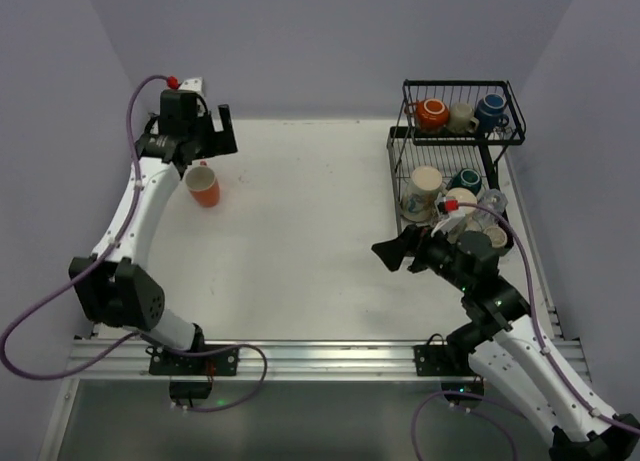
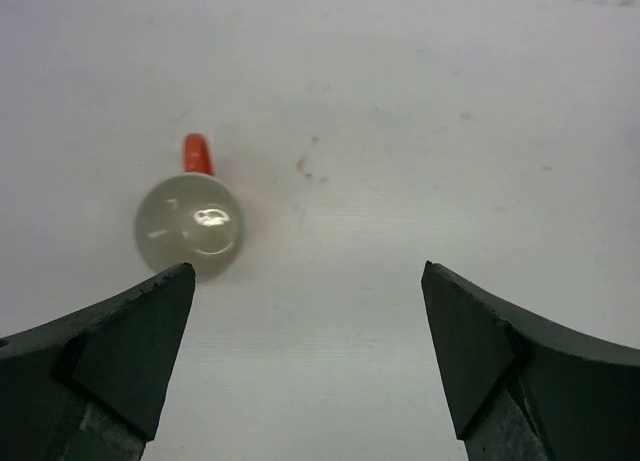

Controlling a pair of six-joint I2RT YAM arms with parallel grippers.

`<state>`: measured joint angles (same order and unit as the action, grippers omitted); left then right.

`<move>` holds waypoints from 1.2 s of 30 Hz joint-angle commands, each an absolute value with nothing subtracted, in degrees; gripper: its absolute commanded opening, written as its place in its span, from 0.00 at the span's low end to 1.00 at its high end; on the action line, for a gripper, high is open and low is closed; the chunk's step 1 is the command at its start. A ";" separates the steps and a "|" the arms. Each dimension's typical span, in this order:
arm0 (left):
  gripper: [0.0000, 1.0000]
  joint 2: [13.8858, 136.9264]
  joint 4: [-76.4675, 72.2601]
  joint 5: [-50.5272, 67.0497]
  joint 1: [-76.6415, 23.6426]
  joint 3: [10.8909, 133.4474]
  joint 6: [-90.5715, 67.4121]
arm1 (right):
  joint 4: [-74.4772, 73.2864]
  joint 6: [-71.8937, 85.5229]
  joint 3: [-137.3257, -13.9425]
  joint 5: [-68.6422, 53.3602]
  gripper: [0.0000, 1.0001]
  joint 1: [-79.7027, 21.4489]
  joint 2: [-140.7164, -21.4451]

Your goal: Unload the cups from the dish rack

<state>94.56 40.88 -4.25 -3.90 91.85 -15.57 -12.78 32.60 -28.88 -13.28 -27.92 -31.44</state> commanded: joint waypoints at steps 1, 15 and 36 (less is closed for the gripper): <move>1.00 80.12 32.79 2.02 -14.97 83.98 -17.14 | -19.48 29.37 -35.83 -2.95 0.99 -28.04 -31.46; 1.00 43.01 18.02 22.31 -27.77 50.47 -14.86 | -30.85 24.53 -50.00 25.49 0.99 -22.16 -41.74; 1.00 34.45 16.79 9.76 -40.61 41.92 -11.25 | -31.91 11.34 -56.08 16.00 0.99 -5.10 -60.11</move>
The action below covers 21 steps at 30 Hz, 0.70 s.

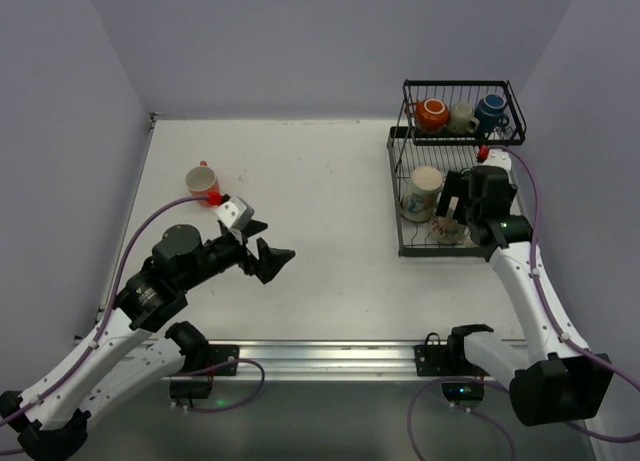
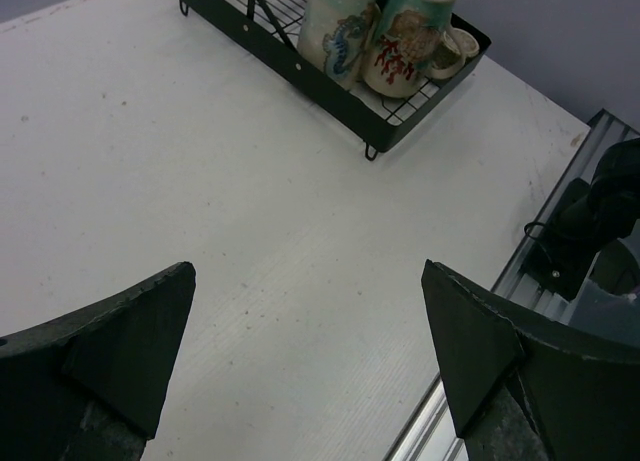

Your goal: Unload the cups from the dish rack

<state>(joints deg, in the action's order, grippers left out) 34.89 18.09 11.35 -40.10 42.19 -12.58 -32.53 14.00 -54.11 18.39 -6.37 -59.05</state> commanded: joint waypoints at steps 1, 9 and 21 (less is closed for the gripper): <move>1.00 34.45 16.87 9.76 -40.69 41.92 -11.25 | -31.56 11.25 -55.99 16.00 0.99 -4.84 -61.16; 1.00 35.07 16.79 9.75 -40.69 41.75 -11.16 | -27.08 8.70 -56.77 10.20 0.99 -3.52 -66.00; 1.00 36.39 16.88 9.23 -40.69 42.01 -10.99 | -22.59 9.93 -56.87 11.87 0.99 -2.64 -73.82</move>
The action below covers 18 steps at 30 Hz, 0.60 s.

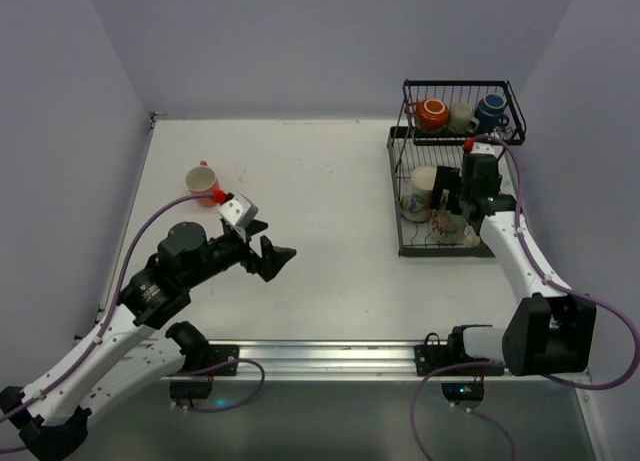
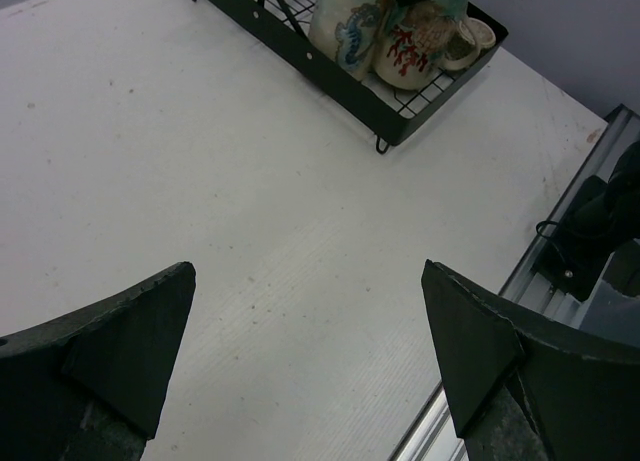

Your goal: Unload the cups from the dish rack

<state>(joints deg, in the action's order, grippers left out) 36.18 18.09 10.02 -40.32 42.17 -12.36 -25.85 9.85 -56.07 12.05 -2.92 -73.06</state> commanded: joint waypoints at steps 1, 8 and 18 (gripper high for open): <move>1.00 36.56 16.88 9.14 -40.69 42.01 -10.99 | -22.41 9.93 -56.69 11.95 0.99 -2.64 -74.44; 1.00 37.62 17.05 8.00 -40.61 42.10 -10.90 | -20.83 9.93 -55.02 13.45 0.95 -2.64 -75.76; 1.00 39.90 17.23 8.00 -38.85 42.28 -11.34 | -21.09 11.60 -54.67 18.98 0.34 -2.64 -71.20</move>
